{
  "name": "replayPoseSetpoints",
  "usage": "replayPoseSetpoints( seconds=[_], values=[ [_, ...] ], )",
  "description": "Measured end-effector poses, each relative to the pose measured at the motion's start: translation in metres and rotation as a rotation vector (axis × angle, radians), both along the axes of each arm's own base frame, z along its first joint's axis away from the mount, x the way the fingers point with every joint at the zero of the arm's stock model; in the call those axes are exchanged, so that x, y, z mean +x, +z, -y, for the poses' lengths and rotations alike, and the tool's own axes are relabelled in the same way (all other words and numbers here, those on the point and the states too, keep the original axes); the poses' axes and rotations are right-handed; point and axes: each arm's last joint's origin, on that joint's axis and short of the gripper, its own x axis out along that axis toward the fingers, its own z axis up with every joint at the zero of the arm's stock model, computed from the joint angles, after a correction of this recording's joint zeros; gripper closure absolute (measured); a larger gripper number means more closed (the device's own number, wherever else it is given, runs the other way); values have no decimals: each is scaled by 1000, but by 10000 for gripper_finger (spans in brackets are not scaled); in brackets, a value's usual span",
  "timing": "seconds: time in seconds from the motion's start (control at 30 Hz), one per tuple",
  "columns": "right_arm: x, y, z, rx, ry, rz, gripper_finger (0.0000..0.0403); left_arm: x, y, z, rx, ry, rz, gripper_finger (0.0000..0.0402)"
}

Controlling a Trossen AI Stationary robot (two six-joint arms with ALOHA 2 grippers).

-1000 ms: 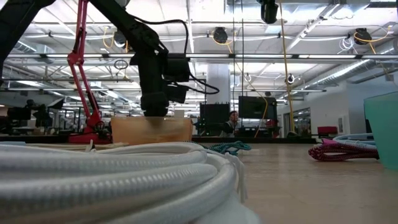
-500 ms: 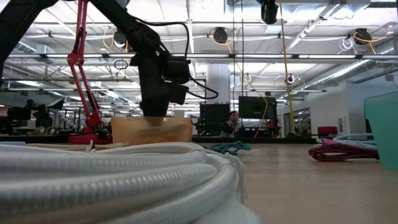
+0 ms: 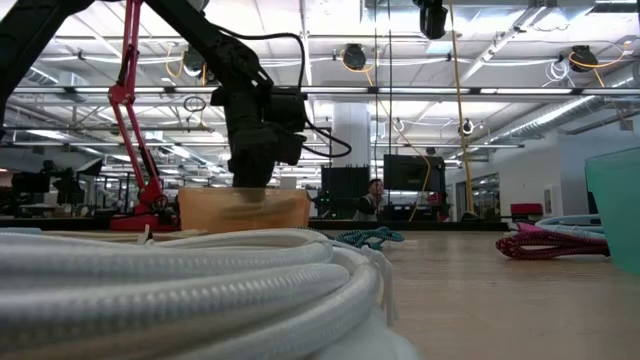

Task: Pick & Place USB Port
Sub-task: Put the top left light blue wire cable into the orange bin, then put the left light blue wire cable into the the orange bin

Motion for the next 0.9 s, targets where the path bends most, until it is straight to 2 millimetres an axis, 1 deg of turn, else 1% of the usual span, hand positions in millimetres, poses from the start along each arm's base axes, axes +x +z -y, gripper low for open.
replayPoseSetpoints(
  seconds=[0.3,0.43,0.57,0.77,0.9],
  values=[
    [0,0,0,7,6,1,232,-9,0,-9,1,58,-59,385],
    [0,0,0,7,6,1,232,-9,9,-14,24,61,-80,372],
    [0,0,0,5,7,4,232,0,32,-21,85,46,-51,357],
    [0,0,0,1,7,4,232,14,78,-29,167,41,31,337],
    [-2,2,0,1,11,10,232,17,109,-28,185,6,53,335]
  ],
)
